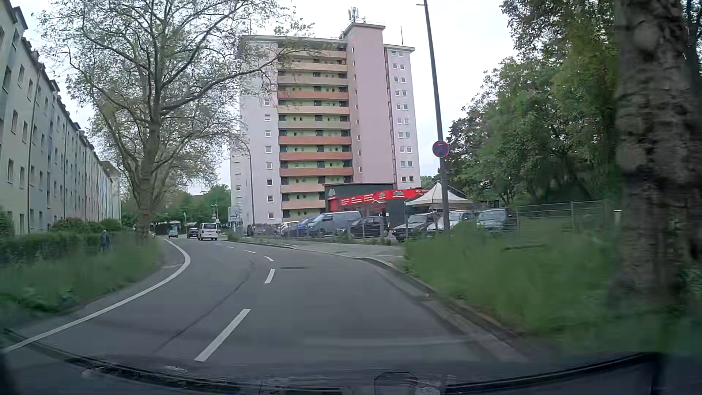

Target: Follow the waypoints while adhering to traffic rules and regulations

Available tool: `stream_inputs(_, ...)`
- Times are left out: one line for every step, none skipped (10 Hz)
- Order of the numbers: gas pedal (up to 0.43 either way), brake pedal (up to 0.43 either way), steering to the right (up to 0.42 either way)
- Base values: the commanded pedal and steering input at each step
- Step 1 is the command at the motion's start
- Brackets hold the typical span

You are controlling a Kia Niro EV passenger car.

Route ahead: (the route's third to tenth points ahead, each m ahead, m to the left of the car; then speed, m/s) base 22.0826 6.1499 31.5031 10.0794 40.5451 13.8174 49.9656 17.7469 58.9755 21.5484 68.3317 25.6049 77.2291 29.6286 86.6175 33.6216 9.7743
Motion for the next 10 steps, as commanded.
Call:
stream_inputs(0.028,0.000,-0.064)
stream_inputs(0.028,0.000,-0.067)
stream_inputs(0.028,0.000,-0.070)
stream_inputs(0.028,0.000,-0.073)
stream_inputs(0.039,0.000,-0.076)
stream_inputs(0.039,0.000,-0.077)
stream_inputs(0.039,0.000,-0.077)
stream_inputs(0.039,0.000,-0.078)
stream_inputs(0.039,0.000,-0.078)
stream_inputs(0.039,0.000,-0.078)
